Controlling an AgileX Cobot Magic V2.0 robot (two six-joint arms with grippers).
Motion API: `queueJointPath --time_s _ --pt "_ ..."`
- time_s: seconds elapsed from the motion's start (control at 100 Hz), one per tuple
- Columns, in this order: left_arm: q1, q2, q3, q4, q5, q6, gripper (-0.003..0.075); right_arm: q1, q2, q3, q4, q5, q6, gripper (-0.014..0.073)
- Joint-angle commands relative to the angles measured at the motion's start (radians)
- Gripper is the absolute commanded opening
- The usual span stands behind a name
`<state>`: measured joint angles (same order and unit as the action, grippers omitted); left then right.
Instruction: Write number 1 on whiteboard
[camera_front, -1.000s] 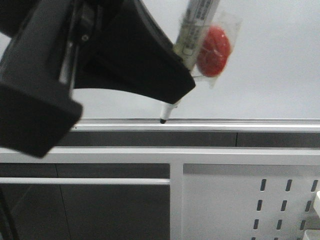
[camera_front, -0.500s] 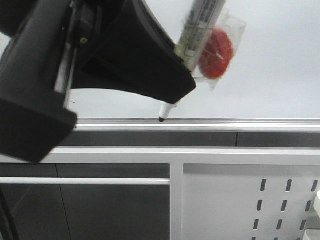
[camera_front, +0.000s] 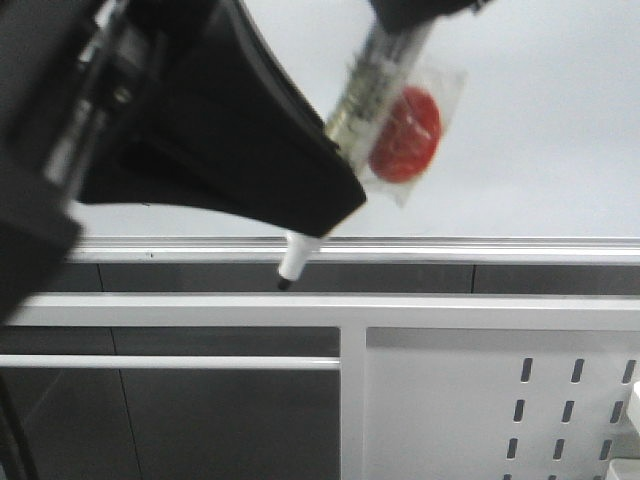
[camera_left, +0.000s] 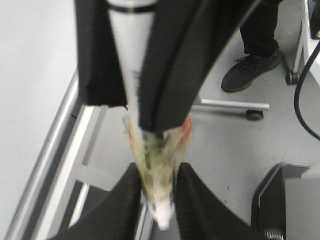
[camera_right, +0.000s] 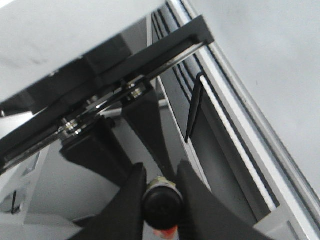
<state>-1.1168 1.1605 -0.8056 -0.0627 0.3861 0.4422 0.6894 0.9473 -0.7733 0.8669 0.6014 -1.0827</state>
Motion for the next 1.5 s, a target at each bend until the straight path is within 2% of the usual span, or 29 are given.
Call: queueJointPath --time_s 0.0,0.03,0.08,0.16,0.26,0.38,0.5,0.61,0.67,0.8,0.87,0.93,1.49 --pt "-0.005 -0.076 -0.037 -0.058 -0.125 0.012 0.0301 0.002 -0.004 -0.034 0.064 -0.079 0.018 -0.0067" --pt "-0.005 -0.097 -0.037 -0.077 -0.122 0.012 0.0381 0.002 -0.004 -0.034 0.064 -0.107 0.018 -0.0067" --pt "-0.005 -0.138 -0.037 -0.111 -0.111 0.012 0.0464 0.002 -0.004 -0.034 0.064 -0.150 0.018 -0.0067" --pt "-0.005 -0.222 -0.037 -0.156 -0.092 0.012 0.0503 0.002 -0.004 -0.032 0.058 -0.219 0.014 -0.0067" --pt "-0.005 -0.341 -0.033 -0.179 -0.071 -0.020 0.0455 0.010 -0.004 -0.016 0.058 -0.315 -0.026 -0.0066" --pt "0.021 -0.515 -0.004 -0.143 -0.069 -0.127 0.0333 0.054 -0.017 0.039 0.056 -0.477 -0.127 -0.0066" --pt "0.104 -0.707 0.068 0.063 -0.031 -0.364 0.0209 0.134 -0.036 0.134 0.052 -0.692 -0.217 -0.0066" --pt "0.216 -0.878 0.136 0.303 0.064 -0.576 0.0169 0.229 -0.043 0.229 -0.030 -0.921 -0.219 -0.0067" --pt "0.270 -0.963 0.161 0.352 0.084 -0.601 0.0166 0.287 -0.043 0.259 -0.086 -1.033 -0.219 -0.0067" --pt "0.369 -1.084 0.201 0.351 0.098 -0.601 0.0150 0.381 -0.025 0.274 -0.153 -1.204 -0.221 -0.0067" --pt "0.400 -1.118 0.214 0.343 0.124 -0.601 0.0073 0.399 0.002 0.274 -0.171 -1.315 -0.226 -0.0067" --pt "0.416 -1.131 0.224 0.328 0.135 -0.601 -0.0023 0.396 0.030 0.268 -0.169 -1.356 -0.226 -0.0067" --pt "0.428 -1.136 0.234 0.294 0.150 -0.601 -0.0020 0.371 0.154 0.251 -0.185 -1.498 -0.226 -0.0067"
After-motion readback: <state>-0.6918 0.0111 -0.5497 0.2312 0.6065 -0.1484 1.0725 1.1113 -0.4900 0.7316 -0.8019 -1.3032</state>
